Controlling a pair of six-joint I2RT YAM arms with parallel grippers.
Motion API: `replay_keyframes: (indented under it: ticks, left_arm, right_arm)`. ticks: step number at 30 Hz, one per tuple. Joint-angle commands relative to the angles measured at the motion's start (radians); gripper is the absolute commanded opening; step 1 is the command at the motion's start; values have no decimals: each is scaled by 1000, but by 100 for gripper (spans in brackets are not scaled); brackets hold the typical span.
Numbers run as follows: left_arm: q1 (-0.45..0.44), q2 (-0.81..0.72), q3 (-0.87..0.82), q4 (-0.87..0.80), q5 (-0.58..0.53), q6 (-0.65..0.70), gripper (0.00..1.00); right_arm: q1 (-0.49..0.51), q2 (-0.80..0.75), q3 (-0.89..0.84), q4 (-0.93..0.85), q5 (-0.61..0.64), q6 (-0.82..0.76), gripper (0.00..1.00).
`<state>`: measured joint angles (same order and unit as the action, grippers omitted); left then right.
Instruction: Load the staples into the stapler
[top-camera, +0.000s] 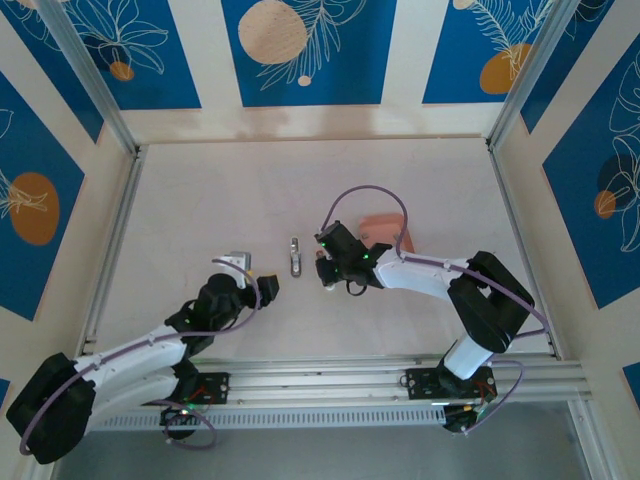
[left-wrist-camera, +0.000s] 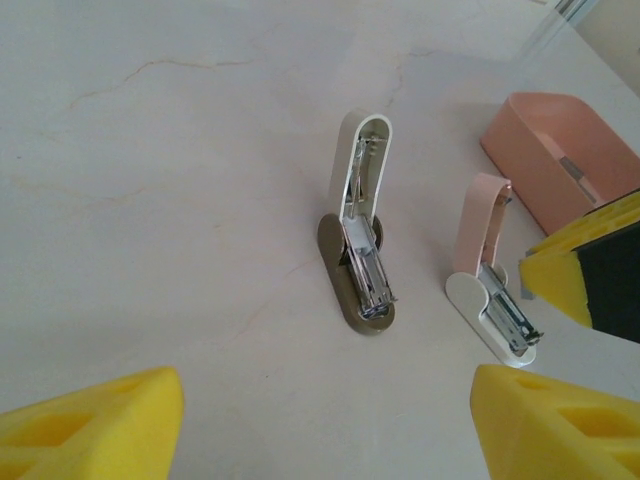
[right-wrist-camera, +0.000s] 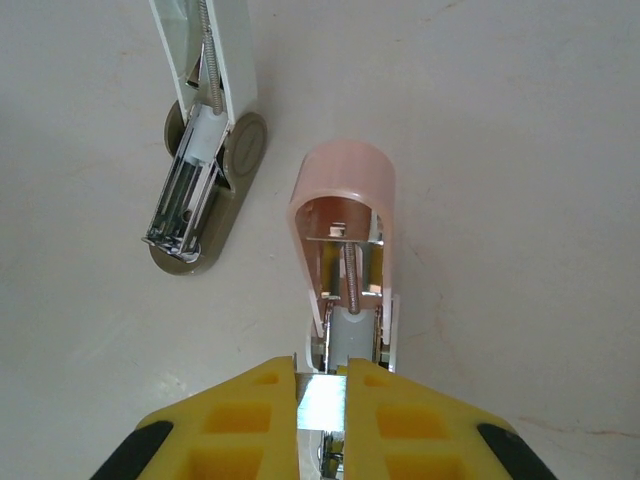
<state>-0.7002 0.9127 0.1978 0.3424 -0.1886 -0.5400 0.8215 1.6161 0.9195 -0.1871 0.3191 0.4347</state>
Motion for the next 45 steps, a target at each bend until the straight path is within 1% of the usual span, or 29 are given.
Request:
replay_keyframes:
  ticks: [1,12,45]
  left_arm:
    - [14,17,-5,23,-4,22,76]
    - [13,37,9,29,9,33,76]
    - [14,46,9,36,15,49,75]
  right_arm:
    - [11,11,-22,-7,21,-10,14]
    - [21,24,-29,-10,50,-13,14]
    - [24,58,-23,-36,54,3,13]
